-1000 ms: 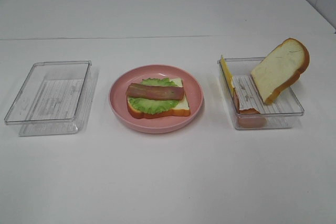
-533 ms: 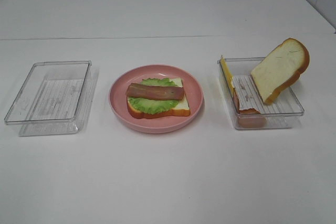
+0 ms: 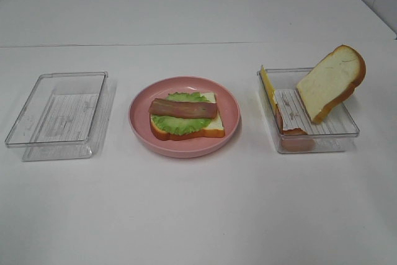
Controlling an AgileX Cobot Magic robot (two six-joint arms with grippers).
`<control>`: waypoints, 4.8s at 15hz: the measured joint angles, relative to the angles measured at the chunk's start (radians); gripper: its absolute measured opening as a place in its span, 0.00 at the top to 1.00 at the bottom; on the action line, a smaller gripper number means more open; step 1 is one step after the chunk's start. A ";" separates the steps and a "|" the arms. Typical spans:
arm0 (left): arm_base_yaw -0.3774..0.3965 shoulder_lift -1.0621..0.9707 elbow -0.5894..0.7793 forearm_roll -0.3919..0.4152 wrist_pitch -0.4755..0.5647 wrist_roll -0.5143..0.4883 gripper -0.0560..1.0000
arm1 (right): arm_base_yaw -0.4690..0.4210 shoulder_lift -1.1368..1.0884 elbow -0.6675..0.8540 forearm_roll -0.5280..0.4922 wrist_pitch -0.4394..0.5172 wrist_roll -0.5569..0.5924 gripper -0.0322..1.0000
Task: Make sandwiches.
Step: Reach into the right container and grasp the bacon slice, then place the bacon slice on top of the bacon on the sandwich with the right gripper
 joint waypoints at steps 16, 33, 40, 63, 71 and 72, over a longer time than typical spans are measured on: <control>0.000 0.000 0.000 0.000 -0.001 0.000 0.08 | 0.246 0.797 -0.258 0.124 -0.359 0.004 0.04; 0.000 0.000 0.000 0.000 -0.001 0.000 0.08 | 0.246 0.894 -0.305 0.116 -0.368 -0.029 0.60; 0.000 0.000 0.000 0.000 -0.001 0.000 0.08 | 0.245 0.894 -0.305 0.094 -0.363 -0.002 0.93; 0.000 0.000 0.000 0.000 -0.001 0.000 0.08 | 0.395 0.817 -0.563 0.571 -0.292 -0.144 0.95; 0.000 0.000 0.000 0.000 -0.001 0.000 0.08 | 0.459 1.045 -0.767 0.629 -0.235 -0.164 0.95; 0.000 0.000 0.000 0.000 -0.001 0.000 0.08 | 0.460 1.065 -0.767 0.630 -0.235 -0.168 0.95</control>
